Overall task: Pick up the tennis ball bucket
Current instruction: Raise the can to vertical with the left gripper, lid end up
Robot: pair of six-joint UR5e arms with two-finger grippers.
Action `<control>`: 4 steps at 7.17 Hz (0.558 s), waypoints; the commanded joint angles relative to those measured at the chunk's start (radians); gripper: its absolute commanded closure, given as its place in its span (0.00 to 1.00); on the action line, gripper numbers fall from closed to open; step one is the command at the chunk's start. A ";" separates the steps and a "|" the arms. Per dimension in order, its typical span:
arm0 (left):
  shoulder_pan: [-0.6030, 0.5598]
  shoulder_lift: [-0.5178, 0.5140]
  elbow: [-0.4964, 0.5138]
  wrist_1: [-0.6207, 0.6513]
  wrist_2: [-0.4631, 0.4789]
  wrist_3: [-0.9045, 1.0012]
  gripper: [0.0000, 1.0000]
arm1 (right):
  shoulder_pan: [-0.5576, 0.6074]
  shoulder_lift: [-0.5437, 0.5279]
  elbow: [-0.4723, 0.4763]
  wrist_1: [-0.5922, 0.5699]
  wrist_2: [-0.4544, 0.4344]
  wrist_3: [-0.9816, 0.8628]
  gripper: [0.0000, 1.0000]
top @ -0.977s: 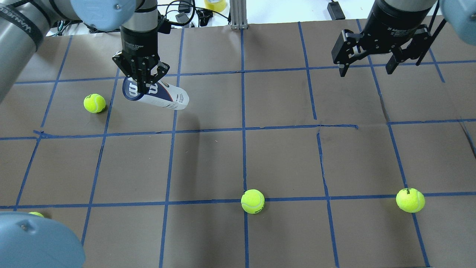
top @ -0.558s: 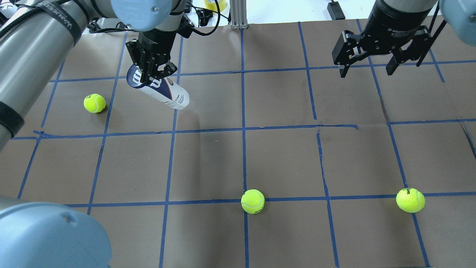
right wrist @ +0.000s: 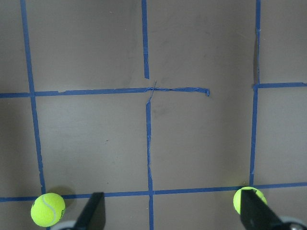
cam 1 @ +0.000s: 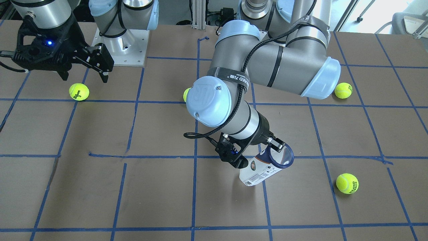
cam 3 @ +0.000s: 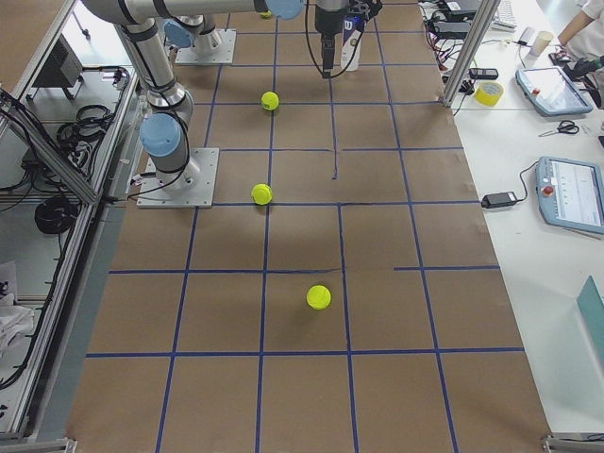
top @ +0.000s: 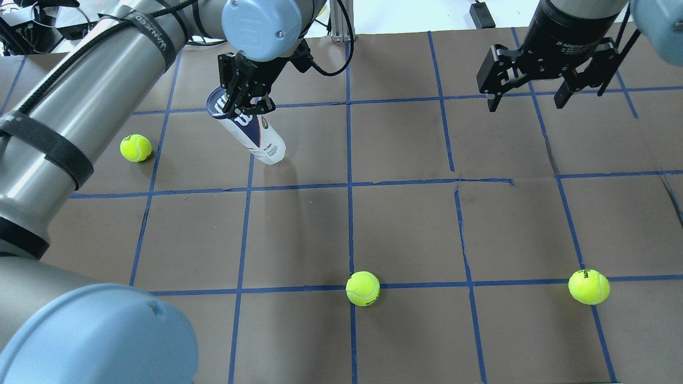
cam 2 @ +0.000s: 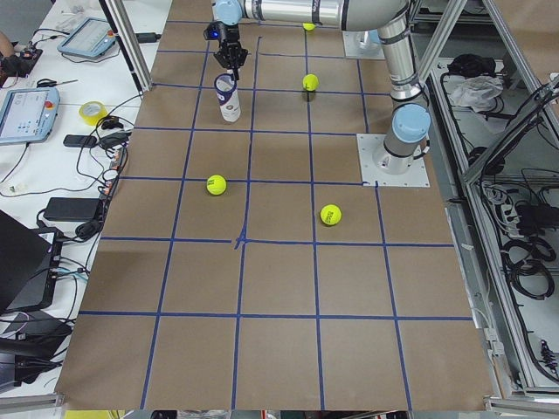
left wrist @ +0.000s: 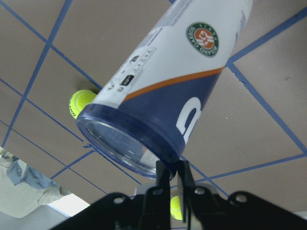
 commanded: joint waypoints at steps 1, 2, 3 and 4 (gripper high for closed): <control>-0.027 -0.017 0.001 0.010 0.063 0.033 1.00 | 0.000 -0.001 0.001 0.000 0.000 0.000 0.00; -0.033 -0.022 0.001 0.040 0.072 0.031 1.00 | 0.000 -0.001 0.001 0.000 0.000 0.000 0.00; -0.035 -0.034 -0.001 0.060 0.074 0.027 1.00 | 0.000 -0.001 0.001 0.000 0.000 0.000 0.00; -0.039 -0.045 -0.001 0.100 0.069 0.025 1.00 | 0.000 -0.001 0.001 0.000 0.000 0.000 0.00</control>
